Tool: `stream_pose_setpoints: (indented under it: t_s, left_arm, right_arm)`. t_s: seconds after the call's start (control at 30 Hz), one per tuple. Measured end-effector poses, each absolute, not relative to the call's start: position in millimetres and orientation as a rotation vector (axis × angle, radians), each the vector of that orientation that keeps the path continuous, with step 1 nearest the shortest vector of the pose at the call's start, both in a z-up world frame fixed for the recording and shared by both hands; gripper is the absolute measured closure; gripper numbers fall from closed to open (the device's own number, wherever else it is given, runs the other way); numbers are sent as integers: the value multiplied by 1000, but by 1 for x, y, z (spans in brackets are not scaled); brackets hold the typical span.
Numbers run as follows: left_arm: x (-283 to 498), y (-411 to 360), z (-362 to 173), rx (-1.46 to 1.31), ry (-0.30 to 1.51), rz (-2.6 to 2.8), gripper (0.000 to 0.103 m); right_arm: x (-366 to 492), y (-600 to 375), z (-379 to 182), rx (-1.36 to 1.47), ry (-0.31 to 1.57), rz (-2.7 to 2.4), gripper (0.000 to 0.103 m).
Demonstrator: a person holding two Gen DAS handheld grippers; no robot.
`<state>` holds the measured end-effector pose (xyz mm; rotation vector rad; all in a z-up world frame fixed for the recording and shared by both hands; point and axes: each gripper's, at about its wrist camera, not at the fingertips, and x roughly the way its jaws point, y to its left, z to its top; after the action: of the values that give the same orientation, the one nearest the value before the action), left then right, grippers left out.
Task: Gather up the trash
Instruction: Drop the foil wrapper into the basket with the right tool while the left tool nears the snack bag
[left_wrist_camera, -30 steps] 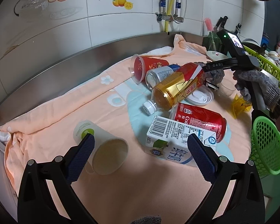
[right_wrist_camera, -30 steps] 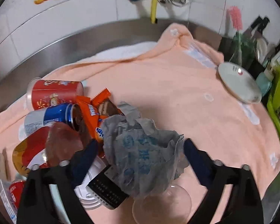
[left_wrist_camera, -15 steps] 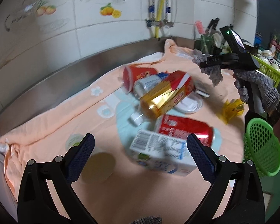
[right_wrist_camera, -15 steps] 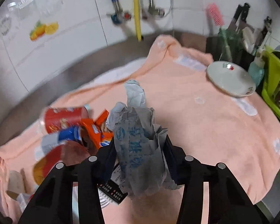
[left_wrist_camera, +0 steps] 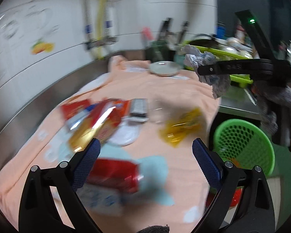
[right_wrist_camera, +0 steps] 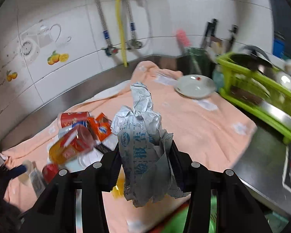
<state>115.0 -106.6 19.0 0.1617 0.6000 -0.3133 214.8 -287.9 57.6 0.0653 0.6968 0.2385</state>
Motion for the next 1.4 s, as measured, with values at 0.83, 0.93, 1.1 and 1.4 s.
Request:
stream_pose_setpoints:
  t_s: [0.83,0.93,1.1,1.4]
  left_arm:
    - [209,-226,-54,410,740,-435,23]
    - [211,-227,-59,429,751,-429,26]
    - [218,-225,-59,402,758,-421,27]
    - [222,-227,-57,430,770,-466,26]
  right_arm:
    - [105,-429,-77,248,898,44,34]
    - [103,-433,-78,260,888,40,26]
    - [101,-434,-75,257,875,40,18]
    - [96,-428,-73,246,855,61,12]
